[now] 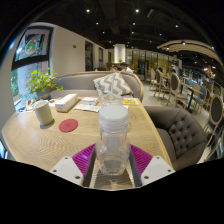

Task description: Pour water

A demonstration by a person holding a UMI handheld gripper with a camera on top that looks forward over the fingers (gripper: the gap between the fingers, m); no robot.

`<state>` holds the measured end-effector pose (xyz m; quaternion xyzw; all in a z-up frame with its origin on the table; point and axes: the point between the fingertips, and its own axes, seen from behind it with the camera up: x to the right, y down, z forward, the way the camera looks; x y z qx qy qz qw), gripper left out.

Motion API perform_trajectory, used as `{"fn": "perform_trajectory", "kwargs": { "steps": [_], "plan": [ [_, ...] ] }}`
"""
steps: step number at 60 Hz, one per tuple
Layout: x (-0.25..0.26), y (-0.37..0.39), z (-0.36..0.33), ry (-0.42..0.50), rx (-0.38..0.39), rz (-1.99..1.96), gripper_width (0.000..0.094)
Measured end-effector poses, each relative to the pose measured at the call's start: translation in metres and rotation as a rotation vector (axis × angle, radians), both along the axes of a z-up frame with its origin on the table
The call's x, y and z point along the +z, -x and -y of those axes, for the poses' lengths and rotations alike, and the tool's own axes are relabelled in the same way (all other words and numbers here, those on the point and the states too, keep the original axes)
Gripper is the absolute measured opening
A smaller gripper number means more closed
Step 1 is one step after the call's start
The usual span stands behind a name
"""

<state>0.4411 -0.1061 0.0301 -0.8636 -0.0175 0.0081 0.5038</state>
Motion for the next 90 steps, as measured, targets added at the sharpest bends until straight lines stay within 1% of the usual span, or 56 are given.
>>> {"fn": "perform_trajectory", "kwargs": {
  "steps": [2,3,8,12,17,21,24,33,42,55,63,70,74,80,90],
  "plan": [
    [-0.003,-0.005,-0.001,-0.007,-0.008,0.002,0.0516],
    [-0.003,-0.006,-0.002,-0.012,-0.009,0.001,0.0494],
    [-0.006,-0.017,-0.008,-0.024,-0.028,-0.003,0.0481],
    [-0.001,-0.008,-0.007,-0.022,-0.036,-0.004,0.0470],
    [-0.001,-0.007,-0.005,-0.018,-0.011,0.011,0.0435],
    [-0.001,-0.003,-0.009,-0.006,-0.010,0.017,0.0405],
    [0.000,-0.003,-0.010,0.005,-0.017,0.033,0.0389],
    [0.002,-0.001,-0.015,0.024,-0.059,0.094,0.0388],
    [0.039,0.005,-0.027,0.005,-0.090,0.213,0.0389],
    [0.130,0.043,-0.077,-0.069,-0.098,0.594,0.0388],
    [0.176,0.087,-0.114,-0.083,-0.065,0.914,0.0389],
    [0.191,0.132,-0.145,-0.077,-0.008,1.207,0.0388],
    [0.190,0.155,-0.159,-0.062,0.038,1.375,0.0387],
    [0.176,0.186,-0.173,-0.027,0.133,1.591,0.0387],
    [0.146,0.208,-0.181,0.068,0.255,1.849,0.0386]
  ]
}}
